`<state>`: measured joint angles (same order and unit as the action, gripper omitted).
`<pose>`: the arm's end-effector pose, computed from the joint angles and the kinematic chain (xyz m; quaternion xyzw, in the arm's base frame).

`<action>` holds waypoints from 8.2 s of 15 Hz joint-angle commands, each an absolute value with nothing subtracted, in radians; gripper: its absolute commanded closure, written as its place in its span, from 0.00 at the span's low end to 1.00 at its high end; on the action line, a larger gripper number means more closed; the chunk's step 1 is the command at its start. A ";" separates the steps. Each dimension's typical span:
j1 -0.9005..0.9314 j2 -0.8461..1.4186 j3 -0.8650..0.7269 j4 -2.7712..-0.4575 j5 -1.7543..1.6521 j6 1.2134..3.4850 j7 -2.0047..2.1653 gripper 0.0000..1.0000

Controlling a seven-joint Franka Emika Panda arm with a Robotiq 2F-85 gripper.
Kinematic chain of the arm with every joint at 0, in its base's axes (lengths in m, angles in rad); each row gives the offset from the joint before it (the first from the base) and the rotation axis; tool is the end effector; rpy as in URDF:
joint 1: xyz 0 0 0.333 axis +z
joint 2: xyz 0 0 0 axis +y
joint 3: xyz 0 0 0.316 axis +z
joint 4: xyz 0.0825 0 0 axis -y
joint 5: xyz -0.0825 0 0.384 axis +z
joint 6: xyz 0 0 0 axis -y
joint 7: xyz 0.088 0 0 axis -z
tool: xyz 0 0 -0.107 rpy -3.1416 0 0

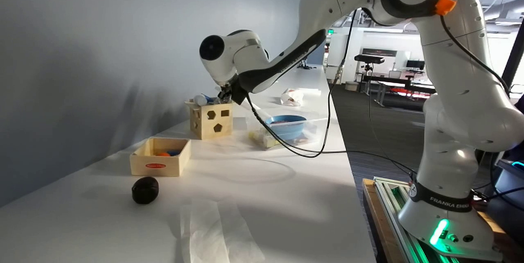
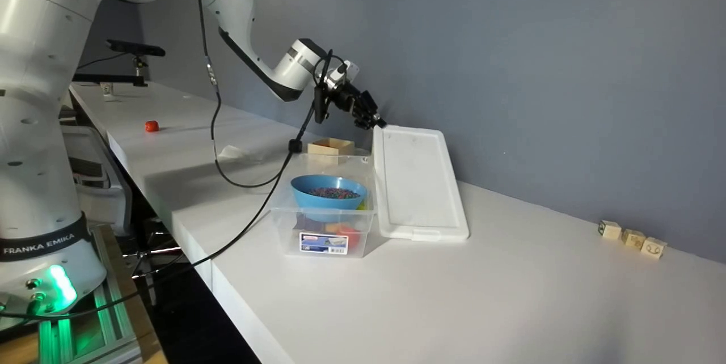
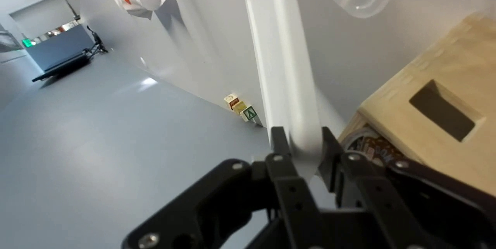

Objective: Place the white lid on the tote

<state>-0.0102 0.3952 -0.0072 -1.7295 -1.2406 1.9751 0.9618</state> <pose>0.6604 -0.0713 0.3790 0.8415 -0.1446 0.1808 0.4882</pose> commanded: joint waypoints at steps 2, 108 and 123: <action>0.001 0.387 -0.014 -1.720 -1.178 1.936 0.933 0.98; 0.214 0.338 0.268 -2.077 -1.457 1.506 1.115 0.00; 0.105 -0.117 0.136 -2.290 -1.423 1.959 1.207 0.00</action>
